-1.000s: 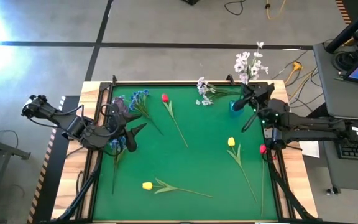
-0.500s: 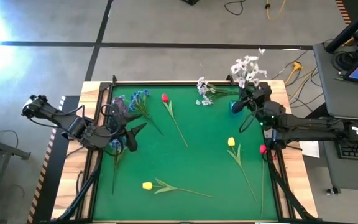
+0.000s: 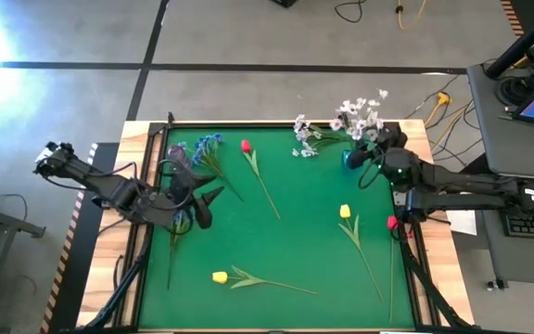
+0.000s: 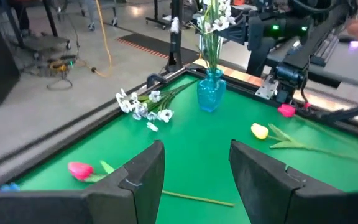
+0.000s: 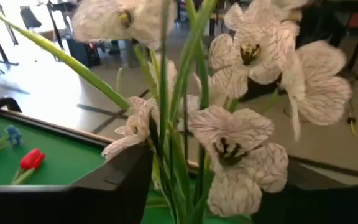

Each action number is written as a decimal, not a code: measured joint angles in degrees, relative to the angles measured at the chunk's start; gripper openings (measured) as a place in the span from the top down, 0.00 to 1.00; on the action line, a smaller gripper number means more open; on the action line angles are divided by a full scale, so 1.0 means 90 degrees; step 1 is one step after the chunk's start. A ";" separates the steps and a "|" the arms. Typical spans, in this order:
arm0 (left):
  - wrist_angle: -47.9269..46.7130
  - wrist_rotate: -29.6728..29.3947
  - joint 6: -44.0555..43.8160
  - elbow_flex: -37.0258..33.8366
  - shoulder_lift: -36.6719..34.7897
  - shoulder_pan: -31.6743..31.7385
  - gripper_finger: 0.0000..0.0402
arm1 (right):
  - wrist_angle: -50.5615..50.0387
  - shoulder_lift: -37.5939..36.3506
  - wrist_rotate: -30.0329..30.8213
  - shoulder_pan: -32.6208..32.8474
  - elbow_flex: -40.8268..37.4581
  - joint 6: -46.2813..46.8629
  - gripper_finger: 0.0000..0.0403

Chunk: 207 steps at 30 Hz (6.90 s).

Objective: Sort flowers into vase by color
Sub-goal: Put the bottom white flowers into the blue vase, then put the bottom blue flowers into the purple vase

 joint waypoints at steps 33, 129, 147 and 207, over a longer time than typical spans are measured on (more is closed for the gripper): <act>-0.1992 0.2458 -0.3788 0.0000 0.1081 0.0449 0.34 | -0.4207 0.0015 -0.2234 0.0002 0.1427 0.3283 0.29; -0.3347 0.5521 -0.7704 -0.1534 0.3026 -0.1144 0.76 | -0.4167 0.0850 -0.3981 0.0005 0.1544 0.3393 0.38; -0.3356 0.3500 -0.6021 -0.0433 0.2366 -0.1075 1.00 | -0.4145 0.0831 -0.4320 0.0172 0.1724 0.3170 0.38; 0.4999 -0.1637 0.5897 -0.3260 -0.3225 0.4791 1.00 | -0.2974 0.0852 -0.4138 0.0228 0.1692 0.2657 0.38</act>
